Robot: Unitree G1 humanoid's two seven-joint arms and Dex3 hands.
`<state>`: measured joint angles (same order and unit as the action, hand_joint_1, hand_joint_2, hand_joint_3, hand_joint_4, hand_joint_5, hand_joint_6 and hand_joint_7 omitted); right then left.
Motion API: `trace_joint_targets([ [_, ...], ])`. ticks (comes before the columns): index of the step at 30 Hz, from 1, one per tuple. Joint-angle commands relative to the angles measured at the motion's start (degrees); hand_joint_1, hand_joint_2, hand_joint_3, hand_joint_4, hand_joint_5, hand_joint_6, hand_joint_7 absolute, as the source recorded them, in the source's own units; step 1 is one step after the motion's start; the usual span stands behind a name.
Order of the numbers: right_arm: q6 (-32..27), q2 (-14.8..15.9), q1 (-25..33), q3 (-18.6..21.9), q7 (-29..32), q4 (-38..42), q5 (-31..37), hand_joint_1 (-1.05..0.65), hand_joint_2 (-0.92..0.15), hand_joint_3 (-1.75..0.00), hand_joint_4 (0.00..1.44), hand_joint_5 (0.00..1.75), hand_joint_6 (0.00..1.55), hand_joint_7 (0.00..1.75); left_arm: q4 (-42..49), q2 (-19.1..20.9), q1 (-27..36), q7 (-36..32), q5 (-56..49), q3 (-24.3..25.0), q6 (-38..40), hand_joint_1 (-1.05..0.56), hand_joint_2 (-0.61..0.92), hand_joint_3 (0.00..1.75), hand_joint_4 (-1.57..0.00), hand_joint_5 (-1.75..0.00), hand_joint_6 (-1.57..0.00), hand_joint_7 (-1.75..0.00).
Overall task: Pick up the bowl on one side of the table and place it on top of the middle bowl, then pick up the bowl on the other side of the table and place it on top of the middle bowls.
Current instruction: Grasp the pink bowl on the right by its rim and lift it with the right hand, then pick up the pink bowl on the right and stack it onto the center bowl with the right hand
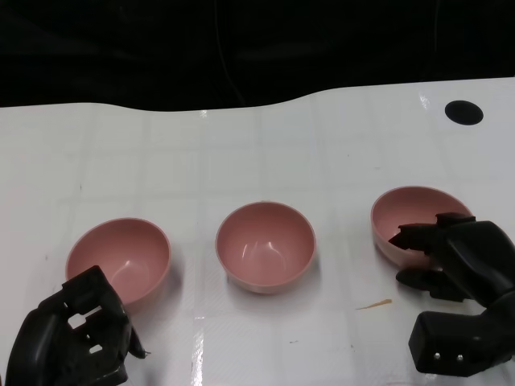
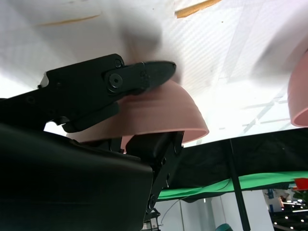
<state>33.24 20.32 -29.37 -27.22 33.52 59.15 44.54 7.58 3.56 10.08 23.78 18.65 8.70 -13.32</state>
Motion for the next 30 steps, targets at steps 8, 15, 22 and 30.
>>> trace_joint_targets([
  [8,3.36,0.54,0.63,-1.76,0.51,1.14,0.06,-0.12,-0.90,-0.40,0.78,1.75,0.60,1.67,0.06,0.13,0.30,-0.94,-0.71,0.24,-0.89,-0.05,0.55,1.26,-0.82,-1.75,-0.71,-1.70],
  [15,6.10,2.49,0.93,-2.48,3.62,-3.94,1.55,-0.14,-0.81,-0.56,0.82,1.75,0.61,1.66,1.28,0.38,-0.02,0.23,-0.44,0.08,-2.28,-0.06,0.55,1.27,-0.80,-1.75,-0.70,-1.70],
  [22,6.09,3.79,1.48,-1.41,1.99,-10.78,1.09,-0.13,-0.79,-0.63,0.82,1.75,0.56,1.74,2.09,0.42,-0.35,-0.07,-1.01,-0.12,-3.25,-0.06,0.54,1.28,-0.81,-1.75,-0.70,-1.70],
  [30,4.28,5.77,1.11,0.55,-2.43,-19.50,0.39,-0.16,-0.79,-0.67,0.78,1.75,0.54,1.75,2.72,0.00,-0.70,-0.61,-1.32,-0.29,-3.88,-0.07,0.54,1.28,-0.80,-1.75,-0.70,-1.70],
])
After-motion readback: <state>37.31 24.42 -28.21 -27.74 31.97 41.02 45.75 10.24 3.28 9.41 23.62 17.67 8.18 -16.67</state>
